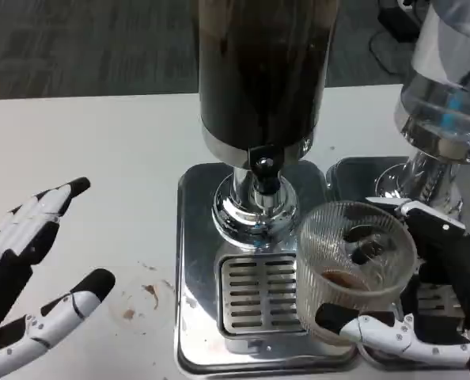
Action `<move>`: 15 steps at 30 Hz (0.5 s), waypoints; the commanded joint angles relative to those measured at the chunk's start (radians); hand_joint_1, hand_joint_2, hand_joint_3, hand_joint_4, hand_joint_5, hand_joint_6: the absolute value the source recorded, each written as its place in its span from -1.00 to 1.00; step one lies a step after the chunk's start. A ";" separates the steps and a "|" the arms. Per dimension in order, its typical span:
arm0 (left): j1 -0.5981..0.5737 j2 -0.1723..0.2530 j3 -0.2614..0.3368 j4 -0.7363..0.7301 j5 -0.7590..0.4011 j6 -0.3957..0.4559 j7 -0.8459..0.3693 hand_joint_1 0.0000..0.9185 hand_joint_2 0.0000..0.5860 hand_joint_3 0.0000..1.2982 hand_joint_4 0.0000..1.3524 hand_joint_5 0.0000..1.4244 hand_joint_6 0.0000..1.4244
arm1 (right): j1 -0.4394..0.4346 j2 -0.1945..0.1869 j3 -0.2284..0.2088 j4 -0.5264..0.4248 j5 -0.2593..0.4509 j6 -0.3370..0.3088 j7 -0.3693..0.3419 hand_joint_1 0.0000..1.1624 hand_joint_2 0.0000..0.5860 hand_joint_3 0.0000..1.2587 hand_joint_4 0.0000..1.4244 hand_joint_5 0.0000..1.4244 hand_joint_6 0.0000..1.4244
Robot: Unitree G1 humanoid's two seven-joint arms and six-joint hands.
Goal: Grasp the cup under the faucet to collect the drink, then remove the cup.
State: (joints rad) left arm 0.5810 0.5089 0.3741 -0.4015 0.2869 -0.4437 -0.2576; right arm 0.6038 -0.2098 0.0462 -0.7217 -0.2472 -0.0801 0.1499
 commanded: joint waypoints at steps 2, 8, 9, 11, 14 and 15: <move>-0.026 -0.001 -0.011 0.012 0.004 0.012 -0.002 -1.00 -0.18 -0.96 -1.00 -1.00 -1.00 | -0.023 0.009 0.005 -0.033 0.019 0.013 0.008 0.69 -0.62 -0.05 -0.06 0.29 0.72; -0.042 0.005 -0.012 0.067 0.001 -0.023 0.002 -1.00 -0.18 -0.95 -1.00 -1.00 -1.00 | -0.019 0.021 0.025 -0.013 -0.007 -0.008 -0.005 0.69 -0.61 -0.05 -0.06 0.29 0.73; -0.043 0.006 -0.011 0.073 0.001 -0.027 0.002 -1.00 -0.18 -0.95 -1.00 -1.00 -1.00 | -0.021 0.023 0.027 -0.009 -0.009 -0.009 -0.007 0.69 -0.61 -0.05 -0.06 0.29 0.73; -0.046 0.007 -0.011 0.084 0.001 -0.035 0.003 -1.00 -0.18 -0.95 -1.00 -1.00 -1.00 | -0.019 0.029 0.032 -0.004 -0.014 -0.013 -0.013 0.69 -0.61 -0.05 -0.05 0.29 0.73; -0.045 0.008 -0.010 0.094 -0.002 -0.037 0.000 -1.00 -0.18 -0.95 -1.00 -1.00 -1.00 | -0.012 0.037 0.033 0.001 -0.024 -0.025 -0.024 0.69 -0.61 -0.05 -0.05 0.29 0.73; -0.040 0.010 -0.009 0.099 -0.003 -0.042 -0.002 -1.00 -0.18 -0.95 -1.00 -1.00 -1.00 | -0.006 0.041 0.034 0.006 -0.028 -0.033 -0.030 0.69 -0.61 -0.05 -0.05 0.29 0.73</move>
State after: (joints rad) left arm 0.5377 0.5067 0.3691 -0.3179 0.2858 -0.4662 -0.2575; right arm 0.5942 -0.1827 0.0800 -0.7141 -0.2774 -0.0642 0.1527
